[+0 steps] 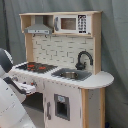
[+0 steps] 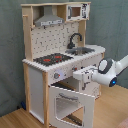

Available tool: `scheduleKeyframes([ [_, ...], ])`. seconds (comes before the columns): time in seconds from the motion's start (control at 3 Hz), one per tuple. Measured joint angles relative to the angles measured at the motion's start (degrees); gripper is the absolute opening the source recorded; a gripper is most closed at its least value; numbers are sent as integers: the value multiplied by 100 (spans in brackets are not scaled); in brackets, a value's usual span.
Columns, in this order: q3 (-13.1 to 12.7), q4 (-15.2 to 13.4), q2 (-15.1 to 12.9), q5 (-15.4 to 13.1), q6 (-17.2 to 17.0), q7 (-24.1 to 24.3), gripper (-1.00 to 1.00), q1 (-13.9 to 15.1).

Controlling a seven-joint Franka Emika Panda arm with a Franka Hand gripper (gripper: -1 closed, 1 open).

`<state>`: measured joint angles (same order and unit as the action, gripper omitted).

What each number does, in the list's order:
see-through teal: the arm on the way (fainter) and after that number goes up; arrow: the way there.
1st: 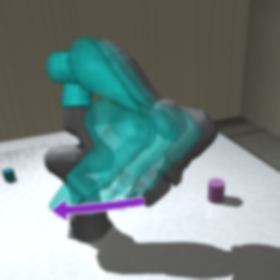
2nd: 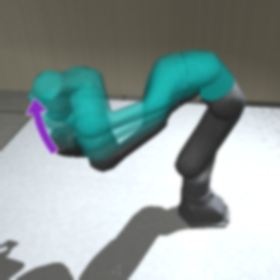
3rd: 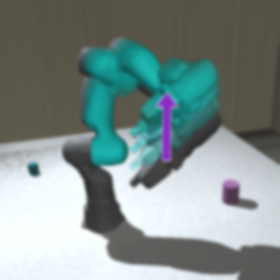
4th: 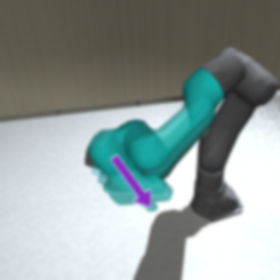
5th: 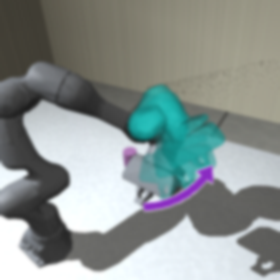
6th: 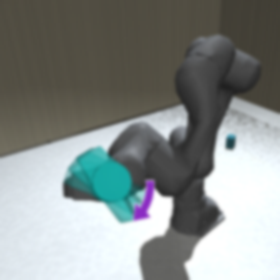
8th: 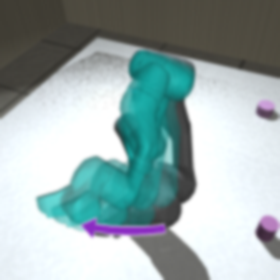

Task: Play with the kitchen

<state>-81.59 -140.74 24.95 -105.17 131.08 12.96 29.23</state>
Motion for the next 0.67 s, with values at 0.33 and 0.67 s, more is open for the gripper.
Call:
scheduleKeyframes([
  [0.33,279,-43,-1,-356,237,315,100,1],
  [0.67,426,-141,-13,-660,513,669,100,78],
])
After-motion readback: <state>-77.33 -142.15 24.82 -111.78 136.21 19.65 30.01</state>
